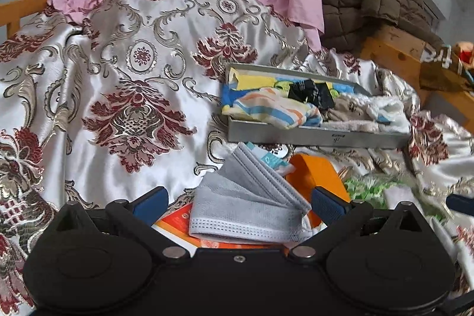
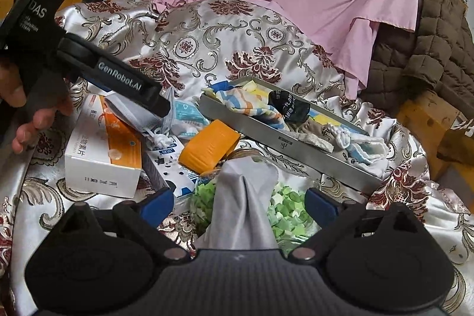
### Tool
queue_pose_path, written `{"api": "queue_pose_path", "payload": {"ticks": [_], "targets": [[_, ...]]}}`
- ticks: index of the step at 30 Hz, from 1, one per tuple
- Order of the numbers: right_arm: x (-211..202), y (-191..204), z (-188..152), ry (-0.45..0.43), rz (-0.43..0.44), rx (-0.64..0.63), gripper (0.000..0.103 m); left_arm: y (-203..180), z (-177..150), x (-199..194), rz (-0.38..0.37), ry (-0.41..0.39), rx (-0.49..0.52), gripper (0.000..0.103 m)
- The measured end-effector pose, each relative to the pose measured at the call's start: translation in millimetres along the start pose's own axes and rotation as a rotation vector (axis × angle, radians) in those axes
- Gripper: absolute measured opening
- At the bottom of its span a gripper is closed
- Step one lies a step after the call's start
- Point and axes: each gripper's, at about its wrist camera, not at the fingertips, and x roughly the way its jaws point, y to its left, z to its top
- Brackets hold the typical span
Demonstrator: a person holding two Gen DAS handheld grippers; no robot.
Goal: Organize soft objects
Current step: 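Grasp the grey face mask with the left tool while the right tool grasps the grey cloth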
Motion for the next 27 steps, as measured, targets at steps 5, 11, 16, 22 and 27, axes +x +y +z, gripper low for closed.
{"api": "queue_pose_path", "payload": {"ticks": [5,11,16,22,27], "targets": [[4.4,3.2,-0.2,0.002,-0.010,-0.017,0.089,-4.3,-5.3,5.9,-0.006,0.009,0.054,0.097],[9.0,7.5,-2.2,0.026,-0.010,-0.043,0.078,-10.1,-9.1,4.3,-0.016,0.000,0.114,0.085],[9.1,9.3,-4.2,0.035,-0.014,-0.052,0.070,-14.1,-11.9,4.3,-0.006,-0.010,0.155,0.075],[8.2,9.4,-3.9,0.035,-0.019,-0.059,0.063,-12.9,-12.9,3.5,0.002,-0.020,0.157,0.062],[6.5,9.6,-4.0,0.032,-0.027,-0.059,0.057,-11.7,-13.2,3.7,0.023,-0.031,0.158,0.050]]}}
